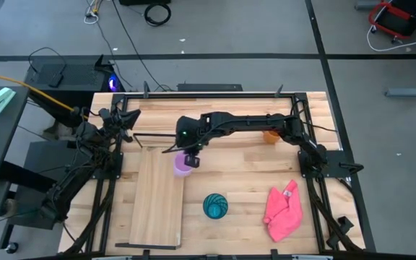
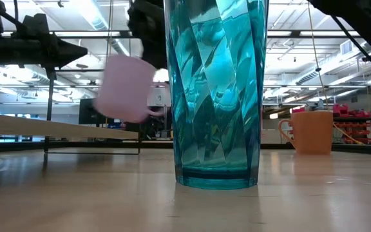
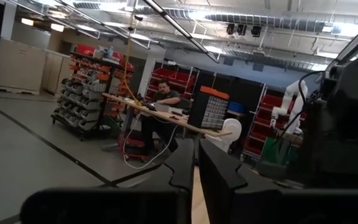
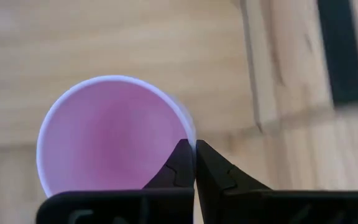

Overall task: Stack small to large cups/mugs on shelf
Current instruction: Put the purple mug on the shelf

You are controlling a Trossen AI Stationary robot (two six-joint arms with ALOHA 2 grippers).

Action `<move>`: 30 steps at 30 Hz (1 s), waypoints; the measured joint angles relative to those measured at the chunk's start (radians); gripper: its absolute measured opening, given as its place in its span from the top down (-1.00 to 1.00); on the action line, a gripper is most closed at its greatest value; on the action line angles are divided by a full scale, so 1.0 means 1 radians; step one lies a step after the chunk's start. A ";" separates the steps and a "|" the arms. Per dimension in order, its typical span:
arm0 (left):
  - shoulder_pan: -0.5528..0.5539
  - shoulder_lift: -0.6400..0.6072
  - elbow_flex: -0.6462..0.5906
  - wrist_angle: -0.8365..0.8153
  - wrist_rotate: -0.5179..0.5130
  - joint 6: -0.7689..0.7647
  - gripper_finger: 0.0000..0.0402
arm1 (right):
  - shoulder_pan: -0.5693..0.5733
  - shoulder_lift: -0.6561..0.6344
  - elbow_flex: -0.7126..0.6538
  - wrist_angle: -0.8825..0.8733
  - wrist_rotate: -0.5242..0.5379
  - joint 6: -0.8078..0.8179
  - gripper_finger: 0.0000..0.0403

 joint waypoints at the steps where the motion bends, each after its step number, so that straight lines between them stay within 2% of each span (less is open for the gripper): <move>1: 0.000 0.000 0.000 0.000 0.002 0.000 0.84 | 0.001 -0.003 0.000 -0.029 0.024 0.001 0.99; 4: 0.000 0.000 0.000 0.000 0.003 0.001 0.86 | 0.003 -0.012 0.000 -0.099 0.057 0.010 0.99; 11: 0.000 0.000 0.000 -0.003 0.003 0.000 0.87 | 0.007 -0.016 -0.001 -0.160 0.056 0.010 0.99; 21: 0.000 0.000 0.000 -0.022 0.004 0.000 0.83 | 0.004 -0.017 -0.115 -0.106 0.057 0.000 0.99; 30: 0.000 0.000 0.000 -0.023 0.004 0.001 0.85 | 0.004 -0.016 -0.147 -0.057 0.056 -0.008 0.99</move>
